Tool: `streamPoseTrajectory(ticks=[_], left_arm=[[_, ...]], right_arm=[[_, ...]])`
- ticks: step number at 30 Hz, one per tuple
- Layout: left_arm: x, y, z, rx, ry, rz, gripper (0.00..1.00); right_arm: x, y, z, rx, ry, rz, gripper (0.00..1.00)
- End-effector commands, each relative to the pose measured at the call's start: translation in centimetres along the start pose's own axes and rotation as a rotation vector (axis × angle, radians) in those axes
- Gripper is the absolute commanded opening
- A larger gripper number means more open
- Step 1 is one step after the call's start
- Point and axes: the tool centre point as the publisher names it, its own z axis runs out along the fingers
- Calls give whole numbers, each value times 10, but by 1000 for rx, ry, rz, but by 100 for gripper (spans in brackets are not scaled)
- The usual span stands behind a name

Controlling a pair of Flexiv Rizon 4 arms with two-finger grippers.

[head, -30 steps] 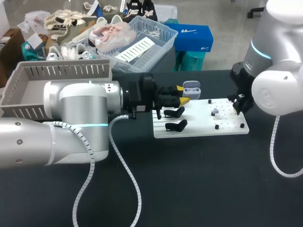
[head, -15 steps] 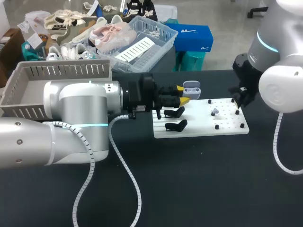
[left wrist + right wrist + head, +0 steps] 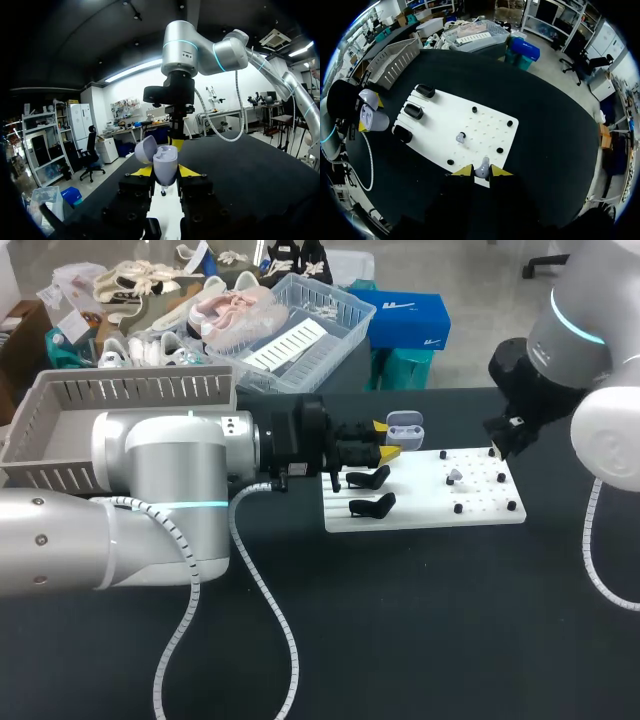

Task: Pick up each earbud case from the left stands, insert the matching earbuds, close the lid, and place the case in the box.

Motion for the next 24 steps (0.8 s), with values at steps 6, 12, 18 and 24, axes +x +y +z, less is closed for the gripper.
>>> streamPoseTrajectory(ticks=[6,12,18,24], left_arm=[[0,0,0,-4,-2,1,0],[0,0,0,-4,-2,1,0],[0,0,0,-4,-2,1,0],[0,0,0,-4,-2,1,0]], right_arm=[[3,1,0,6,-10,2,0],[3,1,0,6,-10,2,0],[3,1,0,6,-10,2,0],[6,-2,6,5,22,80,0]])
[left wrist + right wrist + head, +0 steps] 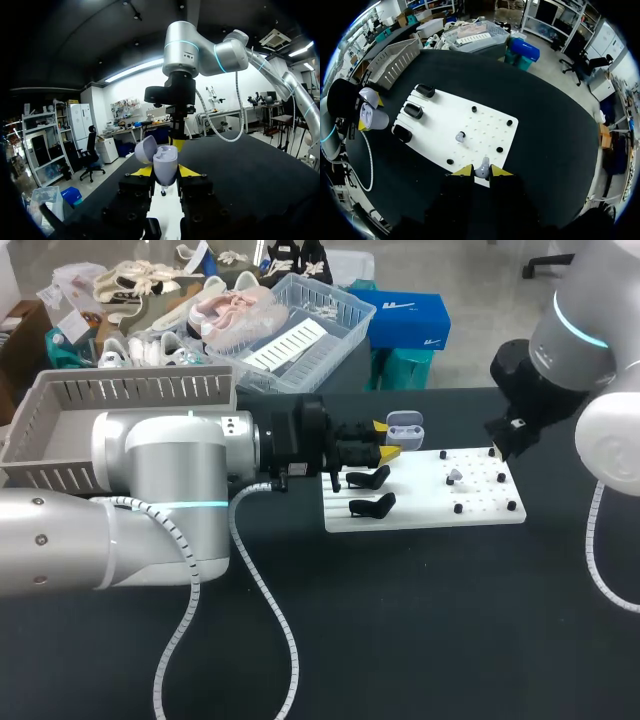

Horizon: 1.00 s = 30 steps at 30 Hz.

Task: Pick up each earbud case from the left stands, insert the matching earbuds, close the lid, and place the case in the box.

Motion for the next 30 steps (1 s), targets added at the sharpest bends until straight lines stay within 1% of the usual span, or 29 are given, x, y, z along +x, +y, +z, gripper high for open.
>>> streamPoseTrajectory(ticks=[1,7,13,14,17,19,20,21,25,28,30], left_arm=[[0,0,0,-4,-2,1,0],[0,0,0,-4,-2,1,0],[0,0,0,-4,-2,1,0],[0,0,0,-4,-2,1,0],[0,0,0,-4,-2,1,0],[0,0,0,-4,-2,1,0],[0,0,0,-4,-2,1,0],[0,0,0,-4,-2,1,0],[0,0,0,-4,-2,1,0],[0,0,0,-4,-2,1,0],[0,0,0,-4,-2,1,0]], right_arm=[[3,-2,3,9,30,85,0],[9,1,-3,51,62,230,0],[11,14,-20,79,80,363,0],[11,17,-22,73,67,373,0],[10,28,-32,73,81,439,0],[10,32,-35,50,108,505,0],[10,36,-38,31,128,566,0],[10,39,-40,19,133,583,0],[7,56,-53,17,142,636,0],[4,67,-63,23,148,677,0],[0,76,-70,32,167,706,0]])
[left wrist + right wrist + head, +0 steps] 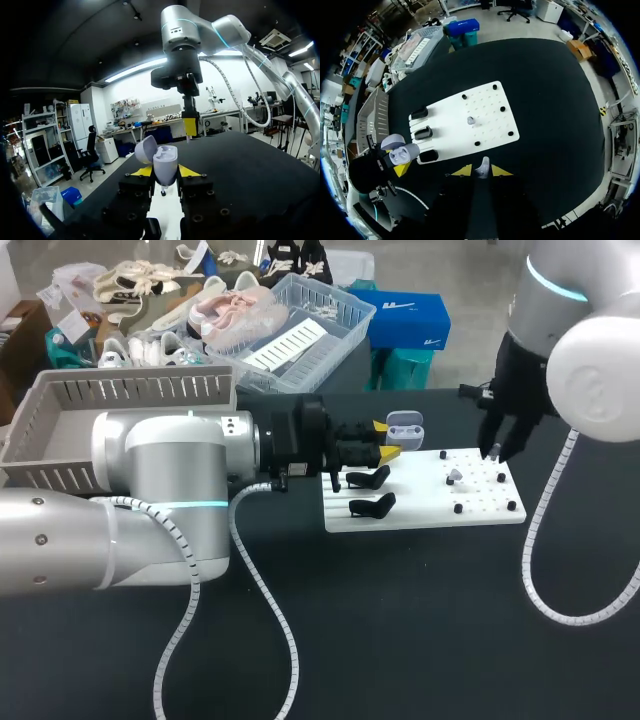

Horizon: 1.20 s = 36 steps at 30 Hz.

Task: Pick up each earbud case from the left stands, insert the matching earbuds, close the lid, and place the case in the box.

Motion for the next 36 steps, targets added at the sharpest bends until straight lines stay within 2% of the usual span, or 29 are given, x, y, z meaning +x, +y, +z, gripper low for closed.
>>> streamPoseTrajectory(ticks=[1,4,9,13,22,36], left_arm=[[0,0,0,-4,-2,1,0],[0,0,0,-4,-2,1,0],[0,0,0,-4,-2,1,0],[0,0,0,-4,-2,1,0],[0,0,0,-4,-2,1,0],[0,0,0,-4,-2,1,0]], right_arm=[[5,18,-15,31,23,41,0],[6,29,-21,34,32,64,0],[8,40,-31,-10,21,96,0],[9,51,-40,-2,8,104,0],[8,69,-45,20,4,259,0],[-3,97,-45,17,-31,208,0]])
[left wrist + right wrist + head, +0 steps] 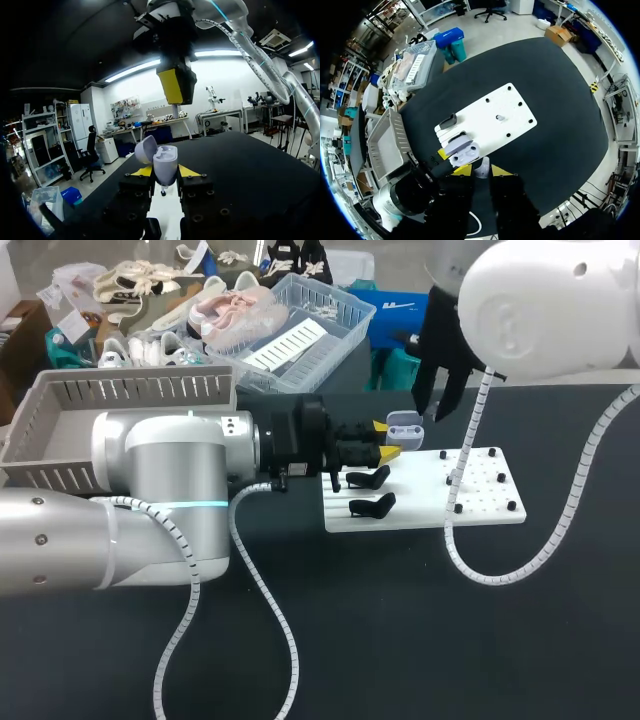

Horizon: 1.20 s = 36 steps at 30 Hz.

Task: Pick up each earbud case from the left stands, insert the matching earbuds, close the lid, and place the case in the box.

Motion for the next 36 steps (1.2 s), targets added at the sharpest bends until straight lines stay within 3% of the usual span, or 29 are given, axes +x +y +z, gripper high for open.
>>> streamPoseTrajectory(ticks=[1,13,36], left_arm=[[0,0,0,-4,-2,1,0],[0,0,0,-4,-2,1,0],[0,0,0,-4,-2,1,0]], right_arm=[[-2,9,2,5,4,-7,0],[-2,19,15,-9,22,-24,0],[0,19,28,0,55,-21,0]])
